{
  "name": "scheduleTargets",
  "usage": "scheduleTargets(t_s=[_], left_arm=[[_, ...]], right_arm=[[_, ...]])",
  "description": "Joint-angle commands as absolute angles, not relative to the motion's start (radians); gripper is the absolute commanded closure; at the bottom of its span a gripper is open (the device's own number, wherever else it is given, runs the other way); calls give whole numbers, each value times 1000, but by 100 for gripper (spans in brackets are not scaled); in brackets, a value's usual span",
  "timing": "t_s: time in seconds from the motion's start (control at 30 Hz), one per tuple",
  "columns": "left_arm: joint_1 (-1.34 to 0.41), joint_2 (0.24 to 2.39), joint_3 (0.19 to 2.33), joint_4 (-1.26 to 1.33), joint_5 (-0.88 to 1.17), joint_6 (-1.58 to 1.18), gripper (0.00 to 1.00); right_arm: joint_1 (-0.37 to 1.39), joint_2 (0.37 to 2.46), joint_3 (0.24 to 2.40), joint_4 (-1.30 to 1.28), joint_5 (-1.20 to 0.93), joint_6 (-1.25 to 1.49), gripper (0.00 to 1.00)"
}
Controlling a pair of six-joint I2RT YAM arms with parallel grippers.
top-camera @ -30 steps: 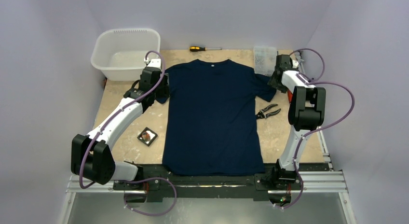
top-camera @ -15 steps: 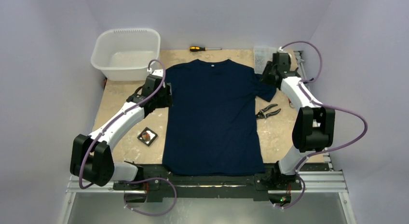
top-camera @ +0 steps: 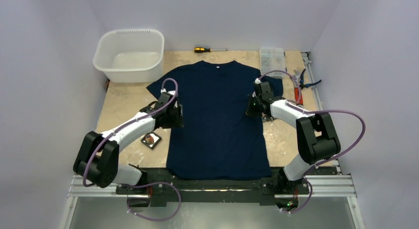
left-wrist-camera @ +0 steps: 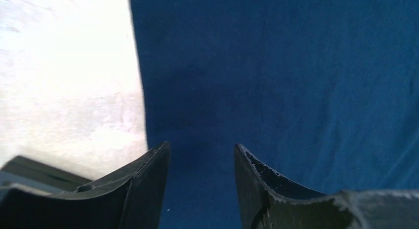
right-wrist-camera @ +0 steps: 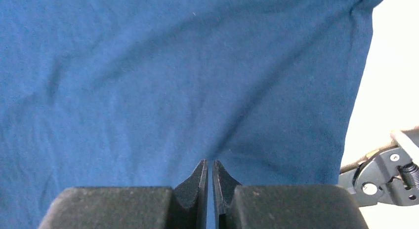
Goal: Pin the brooch onto the clothing
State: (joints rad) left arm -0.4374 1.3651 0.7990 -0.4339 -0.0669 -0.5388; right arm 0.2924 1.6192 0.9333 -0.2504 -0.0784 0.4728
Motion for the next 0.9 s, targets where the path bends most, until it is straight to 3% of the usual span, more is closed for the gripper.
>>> scheduleTargets(t_s=[0.0,0.27,0.87], left_arm=[[-479,1413,752,-338,-31,-599,51],[-512,1477,673,-320,-71,-649,54],[-531,1275,604,-494,-158,-781,54]], right_arm=[[293,1614,882,-185,-73,507,91],[293,1621,802,-199,-25,527,93],[293,1515,709,-285,7,571,93]])
